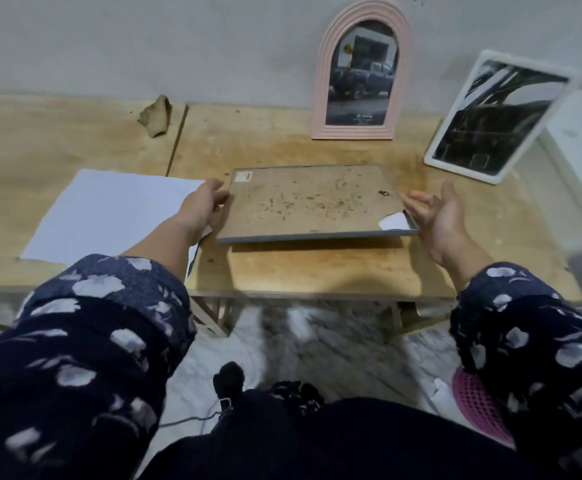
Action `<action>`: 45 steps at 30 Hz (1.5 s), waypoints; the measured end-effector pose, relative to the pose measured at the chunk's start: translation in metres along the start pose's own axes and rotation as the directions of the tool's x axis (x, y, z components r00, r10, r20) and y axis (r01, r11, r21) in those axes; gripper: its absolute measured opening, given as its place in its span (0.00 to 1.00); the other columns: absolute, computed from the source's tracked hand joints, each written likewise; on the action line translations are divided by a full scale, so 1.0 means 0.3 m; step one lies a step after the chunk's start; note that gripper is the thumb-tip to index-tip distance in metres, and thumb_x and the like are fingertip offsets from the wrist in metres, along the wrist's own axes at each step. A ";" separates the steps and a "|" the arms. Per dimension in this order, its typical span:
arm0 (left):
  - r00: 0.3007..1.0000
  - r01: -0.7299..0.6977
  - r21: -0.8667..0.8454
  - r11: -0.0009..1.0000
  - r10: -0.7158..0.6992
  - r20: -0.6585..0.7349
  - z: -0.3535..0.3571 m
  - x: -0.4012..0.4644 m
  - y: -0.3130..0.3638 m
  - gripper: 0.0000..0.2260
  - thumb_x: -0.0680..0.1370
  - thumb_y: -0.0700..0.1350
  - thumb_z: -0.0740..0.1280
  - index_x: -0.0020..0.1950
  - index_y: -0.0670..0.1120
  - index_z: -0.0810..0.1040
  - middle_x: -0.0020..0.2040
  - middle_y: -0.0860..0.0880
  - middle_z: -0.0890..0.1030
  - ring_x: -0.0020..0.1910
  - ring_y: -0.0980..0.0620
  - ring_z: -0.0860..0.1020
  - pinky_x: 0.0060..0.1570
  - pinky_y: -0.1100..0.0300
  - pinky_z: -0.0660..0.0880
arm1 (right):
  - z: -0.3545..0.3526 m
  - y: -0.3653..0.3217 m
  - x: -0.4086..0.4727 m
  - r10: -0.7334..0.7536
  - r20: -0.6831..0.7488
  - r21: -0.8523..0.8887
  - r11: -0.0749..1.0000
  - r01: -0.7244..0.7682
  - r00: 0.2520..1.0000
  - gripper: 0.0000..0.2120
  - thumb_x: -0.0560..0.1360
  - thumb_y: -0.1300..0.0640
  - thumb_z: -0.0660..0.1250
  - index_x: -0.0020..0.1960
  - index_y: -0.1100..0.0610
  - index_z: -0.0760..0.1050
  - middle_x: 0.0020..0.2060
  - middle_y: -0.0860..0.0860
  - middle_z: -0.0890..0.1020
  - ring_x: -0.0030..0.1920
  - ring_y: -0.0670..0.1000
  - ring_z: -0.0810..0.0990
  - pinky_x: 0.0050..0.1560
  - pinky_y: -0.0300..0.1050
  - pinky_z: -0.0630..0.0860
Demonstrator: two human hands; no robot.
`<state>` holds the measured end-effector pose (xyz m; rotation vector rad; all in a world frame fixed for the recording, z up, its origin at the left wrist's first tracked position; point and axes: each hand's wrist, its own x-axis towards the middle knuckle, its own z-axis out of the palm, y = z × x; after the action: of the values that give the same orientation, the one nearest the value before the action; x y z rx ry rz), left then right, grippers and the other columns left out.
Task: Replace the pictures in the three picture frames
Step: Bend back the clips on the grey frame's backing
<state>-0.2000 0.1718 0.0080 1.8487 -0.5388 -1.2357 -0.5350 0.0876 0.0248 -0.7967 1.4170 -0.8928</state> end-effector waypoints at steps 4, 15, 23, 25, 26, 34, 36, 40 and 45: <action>0.998 0.005 0.115 0.993 0.002 -0.063 0.023 -0.003 -0.059 0.19 0.77 0.60 0.57 0.55 0.48 0.78 0.57 0.50 0.79 0.49 0.51 0.75 0.47 0.57 0.68 | -0.022 0.072 -0.013 0.036 0.027 -0.035 0.999 -0.035 0.999 0.26 0.80 0.38 0.45 0.54 0.56 0.72 0.59 0.53 0.80 0.61 0.52 0.75 0.61 0.50 0.66; 0.977 -0.003 0.303 0.953 0.067 -0.201 0.134 -0.047 -0.140 0.20 0.80 0.54 0.59 0.71 0.49 0.71 0.68 0.44 0.72 0.65 0.41 0.70 0.67 0.46 0.68 | -0.042 0.168 0.001 -0.038 0.064 -0.302 0.952 0.055 0.997 0.10 0.80 0.57 0.58 0.60 0.57 0.71 0.52 0.53 0.77 0.51 0.52 0.76 0.51 0.46 0.71; 0.921 -0.221 0.866 0.449 0.389 0.033 0.386 -0.124 -0.117 0.25 0.76 0.50 0.62 0.72 0.49 0.62 0.77 0.44 0.53 0.75 0.39 0.52 0.73 0.41 0.50 | -0.110 0.284 -0.011 -0.442 0.291 -0.762 0.429 0.485 0.849 0.19 0.74 0.63 0.61 0.65 0.58 0.71 0.61 0.54 0.73 0.61 0.55 0.73 0.61 0.52 0.71; 0.901 -0.340 0.868 0.362 0.389 0.191 0.485 -0.143 -0.116 0.24 0.75 0.51 0.63 0.71 0.50 0.64 0.78 0.46 0.51 0.76 0.41 0.50 0.73 0.40 0.49 | -0.133 0.317 -0.028 -0.524 0.291 -0.773 0.365 0.519 0.801 0.15 0.74 0.61 0.60 0.60 0.61 0.74 0.57 0.56 0.75 0.56 0.57 0.74 0.54 0.52 0.73; 0.888 -0.388 0.861 0.329 0.383 0.253 0.531 -0.149 -0.117 0.25 0.75 0.52 0.63 0.71 0.50 0.65 0.78 0.47 0.50 0.76 0.41 0.50 0.73 0.41 0.49 | -0.145 0.332 -0.036 -0.551 0.289 -0.776 0.344 0.529 0.783 0.14 0.74 0.61 0.60 0.58 0.61 0.75 0.54 0.56 0.76 0.54 0.58 0.75 0.52 0.52 0.74; 0.863 -0.465 0.865 0.190 0.315 0.395 0.732 -0.155 -0.134 0.31 0.77 0.61 0.60 0.75 0.49 0.58 0.79 0.49 0.48 0.77 0.44 0.47 0.73 0.40 0.49 | -0.160 0.369 -0.054 -0.569 0.138 -0.759 0.465 0.456 0.810 0.13 0.73 0.64 0.66 0.56 0.66 0.78 0.43 0.60 0.80 0.47 0.61 0.76 0.51 0.48 0.71; 0.866 -0.463 0.867 0.185 0.302 0.398 0.750 -0.148 -0.140 0.32 0.78 0.62 0.60 0.76 0.49 0.56 0.79 0.49 0.48 0.77 0.44 0.47 0.73 0.40 0.49 | -0.152 0.355 -0.042 -0.471 0.073 -0.730 0.575 0.369 0.879 0.13 0.74 0.62 0.67 0.57 0.63 0.78 0.43 0.58 0.80 0.48 0.59 0.76 0.53 0.49 0.71; 0.864 -0.437 0.890 0.127 0.334 0.376 0.766 -0.148 -0.141 0.30 0.79 0.60 0.59 0.76 0.48 0.57 0.78 0.46 0.52 0.76 0.42 0.51 0.71 0.41 0.54 | -0.138 0.334 -0.045 -0.391 0.009 -0.679 0.674 0.292 0.921 0.13 0.73 0.60 0.68 0.58 0.58 0.77 0.36 0.52 0.77 0.42 0.55 0.77 0.47 0.48 0.74; 0.845 -0.428 0.898 -0.104 0.306 0.438 0.796 -0.151 -0.117 0.27 0.81 0.57 0.56 0.75 0.43 0.57 0.73 0.37 0.60 0.69 0.36 0.62 0.60 0.47 0.68 | -0.139 0.334 -0.044 -0.404 0.012 -0.692 0.657 0.299 0.915 0.11 0.73 0.62 0.66 0.55 0.54 0.78 0.30 0.47 0.73 0.38 0.54 0.76 0.42 0.48 0.74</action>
<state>-0.4375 0.1291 -0.0377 2.3488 -2.3702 -0.3347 -0.5718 0.1486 -0.0581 -1.6516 1.7840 -0.7075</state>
